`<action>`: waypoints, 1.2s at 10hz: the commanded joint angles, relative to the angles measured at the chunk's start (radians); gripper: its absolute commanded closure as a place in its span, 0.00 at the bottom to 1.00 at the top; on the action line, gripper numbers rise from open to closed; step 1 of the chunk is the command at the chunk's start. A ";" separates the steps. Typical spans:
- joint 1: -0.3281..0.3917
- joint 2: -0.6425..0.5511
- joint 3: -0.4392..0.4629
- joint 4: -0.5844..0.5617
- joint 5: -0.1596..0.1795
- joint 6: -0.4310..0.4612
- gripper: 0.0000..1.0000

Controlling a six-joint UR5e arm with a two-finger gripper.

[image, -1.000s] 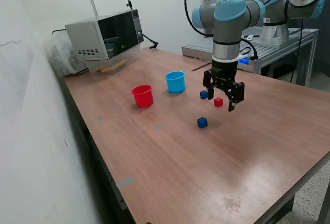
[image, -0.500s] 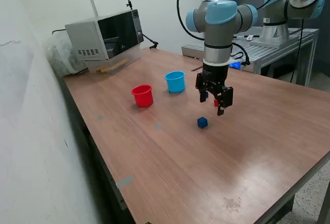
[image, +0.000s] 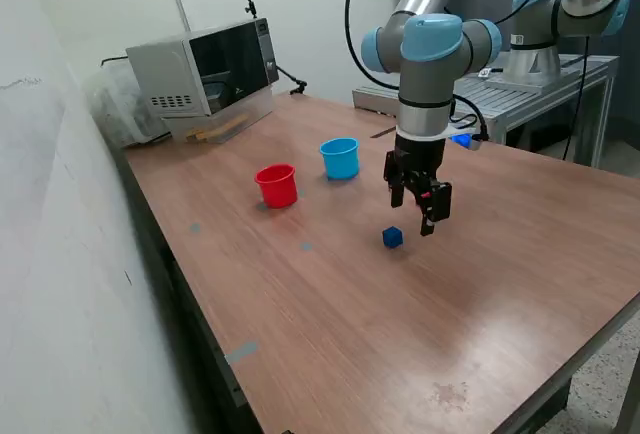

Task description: Place red objects in the red bin, and blue objects in the blue bin.

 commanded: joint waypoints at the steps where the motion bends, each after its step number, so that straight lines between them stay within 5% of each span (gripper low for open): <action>1: 0.011 0.031 -0.024 0.001 -0.015 0.029 0.00; 12: -0.048 0.080 -0.091 0.001 -0.015 0.009 0.00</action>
